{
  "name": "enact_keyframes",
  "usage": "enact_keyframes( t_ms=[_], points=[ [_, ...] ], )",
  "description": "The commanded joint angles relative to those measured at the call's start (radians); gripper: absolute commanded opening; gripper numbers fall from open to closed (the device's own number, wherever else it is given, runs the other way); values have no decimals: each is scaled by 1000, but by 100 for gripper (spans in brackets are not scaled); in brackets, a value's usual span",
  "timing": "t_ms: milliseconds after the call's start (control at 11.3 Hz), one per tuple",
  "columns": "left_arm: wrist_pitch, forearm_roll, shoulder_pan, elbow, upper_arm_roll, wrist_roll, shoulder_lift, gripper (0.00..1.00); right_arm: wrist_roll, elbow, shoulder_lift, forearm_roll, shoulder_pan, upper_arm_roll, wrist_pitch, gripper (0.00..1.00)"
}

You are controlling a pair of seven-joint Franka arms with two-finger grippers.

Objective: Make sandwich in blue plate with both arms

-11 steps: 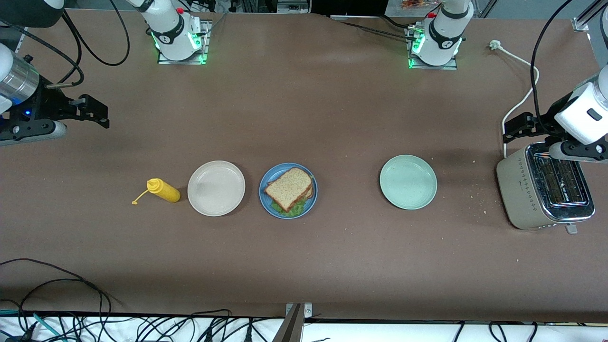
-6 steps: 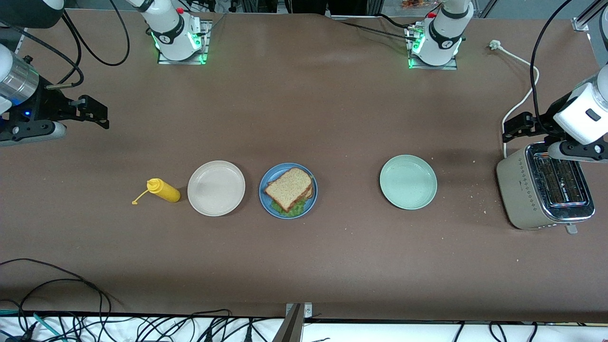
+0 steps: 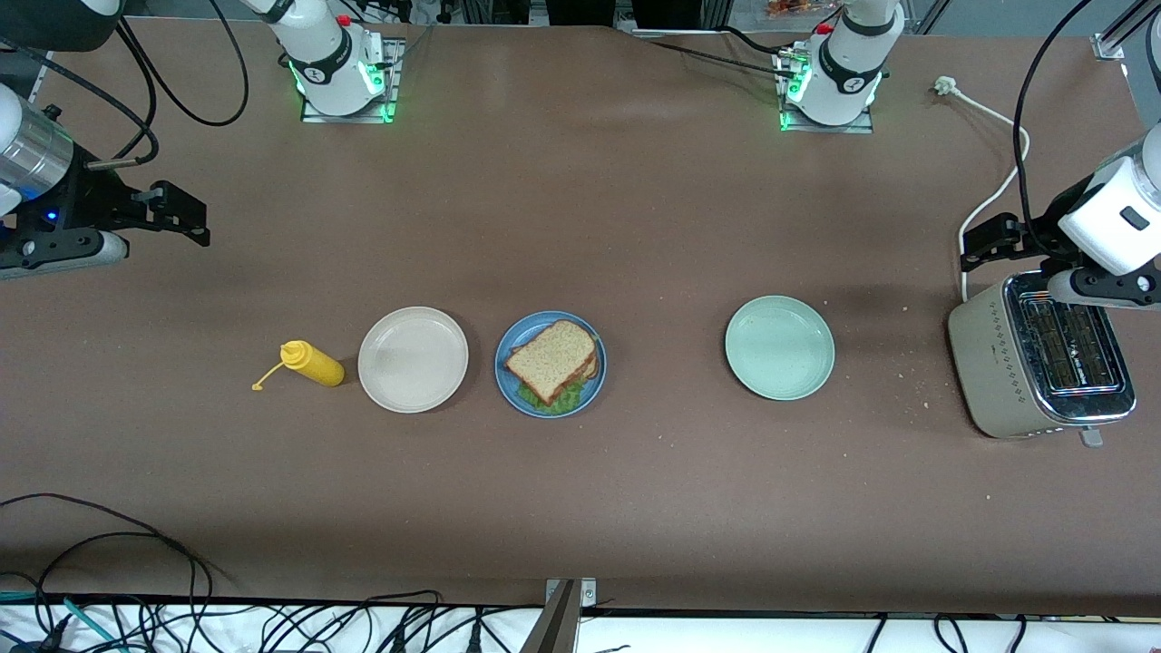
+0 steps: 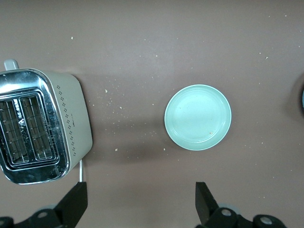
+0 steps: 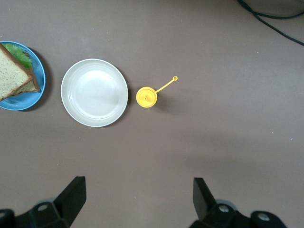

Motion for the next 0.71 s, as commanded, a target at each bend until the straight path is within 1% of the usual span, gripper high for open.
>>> enact_keyframes(
  t_ms=[0,266,444,621],
  points=[
    [-9,15,5,9,0,20,-11,100,-10,27,12,22,-7,0,-7,100],
    [-14,17,-1,11,-15,14,-25,100,-11,27,12,23,-7,0,-7,100],
    [-12,17,-1,47,-24,16,-25,100,-11,27,12,22,-6,0,-7,100],
    [-12,18,-1,49,-27,16,-25,100,-11,27,12,22,-6,0,-7,100]
  ],
)
